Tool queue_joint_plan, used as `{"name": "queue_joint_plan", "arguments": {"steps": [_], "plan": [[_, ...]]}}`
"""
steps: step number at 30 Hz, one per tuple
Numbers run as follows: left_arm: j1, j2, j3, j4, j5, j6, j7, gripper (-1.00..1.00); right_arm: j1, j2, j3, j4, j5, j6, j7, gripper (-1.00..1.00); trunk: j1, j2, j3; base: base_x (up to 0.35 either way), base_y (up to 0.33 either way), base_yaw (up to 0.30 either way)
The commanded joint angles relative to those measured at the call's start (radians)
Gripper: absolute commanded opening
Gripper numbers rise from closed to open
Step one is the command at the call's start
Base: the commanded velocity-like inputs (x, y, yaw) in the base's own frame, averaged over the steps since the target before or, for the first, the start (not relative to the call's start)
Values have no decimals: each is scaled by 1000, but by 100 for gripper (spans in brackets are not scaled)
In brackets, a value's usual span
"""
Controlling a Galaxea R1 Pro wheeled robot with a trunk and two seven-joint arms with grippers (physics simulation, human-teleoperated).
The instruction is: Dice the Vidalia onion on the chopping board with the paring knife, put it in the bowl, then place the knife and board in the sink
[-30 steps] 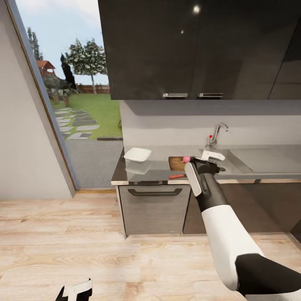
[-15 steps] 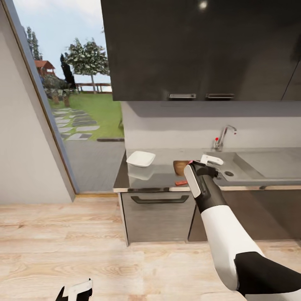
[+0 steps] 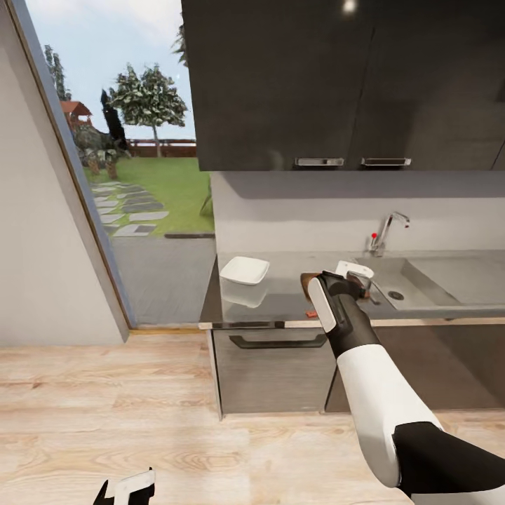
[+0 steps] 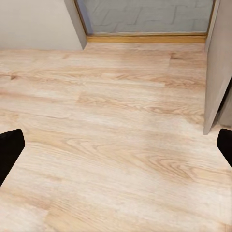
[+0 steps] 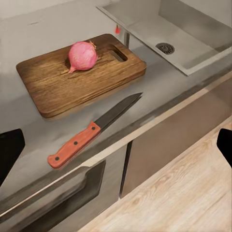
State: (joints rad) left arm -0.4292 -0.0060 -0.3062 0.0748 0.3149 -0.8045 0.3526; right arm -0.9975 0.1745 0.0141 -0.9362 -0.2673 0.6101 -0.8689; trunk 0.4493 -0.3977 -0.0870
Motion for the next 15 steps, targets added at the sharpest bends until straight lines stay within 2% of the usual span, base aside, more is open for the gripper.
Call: {"name": "queue_joint_plan", "arguments": {"steps": [1,5,15], "plan": [[-2,-1,-8,3,3,-4,5,100,-1,0,1,1,-6,5,-7,100,1,-2,-2,36,5,0],[-1,0,-8,3,3,-4,5,100,-1,0,1,23,-6,4,-6,100,1,-2,-2,125,52,0],[-2,0,-8,3,3,-2,5,100,-1,0,1,32,-8,2,-1,100,1,-2,-2,223,112,0]]}}
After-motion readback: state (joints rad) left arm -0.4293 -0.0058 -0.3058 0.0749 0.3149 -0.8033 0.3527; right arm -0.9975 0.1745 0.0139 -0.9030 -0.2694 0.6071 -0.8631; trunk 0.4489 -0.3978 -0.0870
